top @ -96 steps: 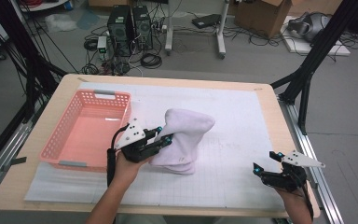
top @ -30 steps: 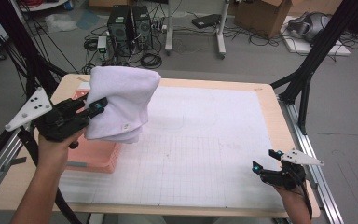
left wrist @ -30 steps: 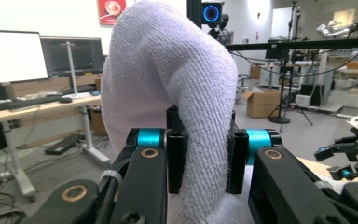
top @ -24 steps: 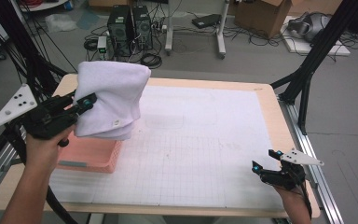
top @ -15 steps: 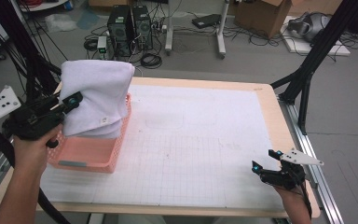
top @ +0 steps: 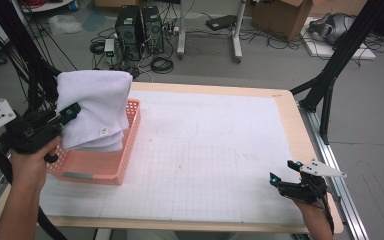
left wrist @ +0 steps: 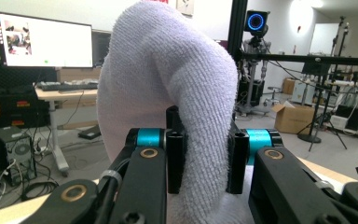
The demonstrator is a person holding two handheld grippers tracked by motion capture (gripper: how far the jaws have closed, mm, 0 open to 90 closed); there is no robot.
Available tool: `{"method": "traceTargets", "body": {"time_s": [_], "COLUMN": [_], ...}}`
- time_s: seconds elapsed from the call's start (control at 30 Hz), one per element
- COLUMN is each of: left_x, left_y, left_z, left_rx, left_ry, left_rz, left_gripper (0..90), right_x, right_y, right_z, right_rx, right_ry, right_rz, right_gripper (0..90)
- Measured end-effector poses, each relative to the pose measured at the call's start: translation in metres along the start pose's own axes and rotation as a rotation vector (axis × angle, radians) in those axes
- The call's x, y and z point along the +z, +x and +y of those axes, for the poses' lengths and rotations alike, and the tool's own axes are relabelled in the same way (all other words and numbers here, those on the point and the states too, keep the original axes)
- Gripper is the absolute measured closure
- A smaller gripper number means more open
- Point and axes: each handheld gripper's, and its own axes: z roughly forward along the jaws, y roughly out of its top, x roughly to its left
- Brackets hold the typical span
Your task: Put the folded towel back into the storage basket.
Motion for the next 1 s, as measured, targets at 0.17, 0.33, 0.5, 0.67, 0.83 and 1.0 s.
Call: {"method": "traceTargets", "body": {"time_s": [0.17,0.33,0.5,0.67,0.83,1.0], "left_x": [-0.001,-0.003,-0.005,-0.005,-0.003,0.002], "left_y": [0.01,0.02,0.028,0.034,0.037,0.038], "left_z": [-0.015,-0.032,-0.045,-0.055,-0.061,-0.065], "left_rx": [-0.038,-0.076,-0.095,-0.132,-0.14,-0.144], "left_ry": [0.02,0.04,0.07,0.082,0.108,0.129], "left_rz": [0.012,0.026,0.042,0.048,0.043,0.029], "left_gripper": [75.7,75.6,75.6,75.6,75.3,75.2], "right_x": [0.001,0.002,0.002,0.003,0.003,0.003], "right_y": [0.0,0.002,0.002,0.003,0.003,0.003], "right_z": [0.0,0.0,0.0,0.0,0.0,0.0], "right_rx": [-0.003,-0.012,-0.01,-0.009,-0.017,-0.015], "right_ry": [0.002,0.005,0.008,0.012,0.011,0.016], "right_rz": [0.001,-0.001,-0.001,-0.002,-0.005,-0.004], "right_gripper": [17.6,17.6,17.6,17.6,17.6,17.6]}}
